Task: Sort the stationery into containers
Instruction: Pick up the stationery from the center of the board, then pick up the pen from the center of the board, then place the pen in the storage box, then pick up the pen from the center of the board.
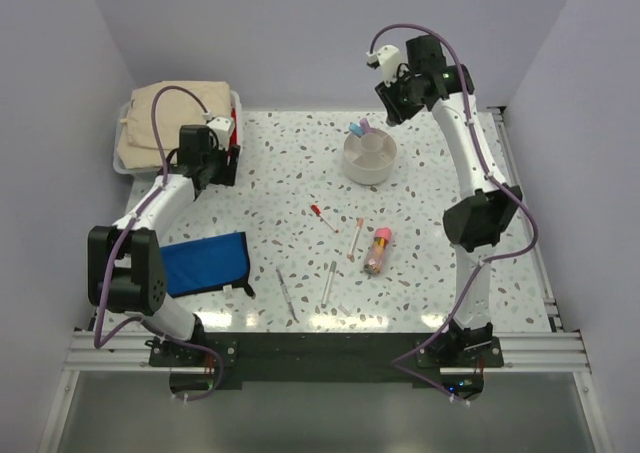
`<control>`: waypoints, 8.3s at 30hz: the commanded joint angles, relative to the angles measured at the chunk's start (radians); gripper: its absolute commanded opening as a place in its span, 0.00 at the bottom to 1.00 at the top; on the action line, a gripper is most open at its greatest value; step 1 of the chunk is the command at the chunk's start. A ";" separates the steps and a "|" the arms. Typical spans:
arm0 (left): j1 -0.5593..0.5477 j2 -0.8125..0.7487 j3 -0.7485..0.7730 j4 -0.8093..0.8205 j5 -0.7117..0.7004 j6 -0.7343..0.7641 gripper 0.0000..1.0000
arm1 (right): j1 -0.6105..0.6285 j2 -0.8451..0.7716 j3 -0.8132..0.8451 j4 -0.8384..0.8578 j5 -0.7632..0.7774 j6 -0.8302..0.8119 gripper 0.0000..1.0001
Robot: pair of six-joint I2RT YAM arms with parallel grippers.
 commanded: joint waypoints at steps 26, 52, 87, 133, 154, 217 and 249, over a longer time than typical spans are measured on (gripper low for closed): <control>-0.056 0.014 0.072 0.008 0.008 -0.001 0.69 | -0.050 0.200 0.009 0.010 -0.087 0.100 0.20; -0.076 0.006 0.058 0.019 0.091 0.031 0.70 | -0.050 -0.233 -0.414 0.081 0.028 0.378 0.65; -0.102 -0.043 -0.074 -0.089 -0.014 -0.010 0.70 | 0.352 -0.068 -0.605 0.290 -0.089 0.479 0.55; -0.096 -0.002 -0.024 -0.083 0.060 -0.005 0.70 | 0.217 -0.283 -0.626 0.450 -0.047 0.518 0.00; -0.167 0.152 0.197 -0.199 0.099 0.088 0.68 | 0.076 -0.502 -1.297 1.607 -0.095 0.513 0.00; -0.205 -0.030 -0.011 -0.067 0.068 0.065 0.69 | 0.120 -0.354 -1.105 0.468 -0.155 0.886 0.46; -0.182 -0.158 -0.126 -0.063 0.069 0.042 0.69 | 0.271 -0.123 -1.033 0.348 0.131 1.148 0.38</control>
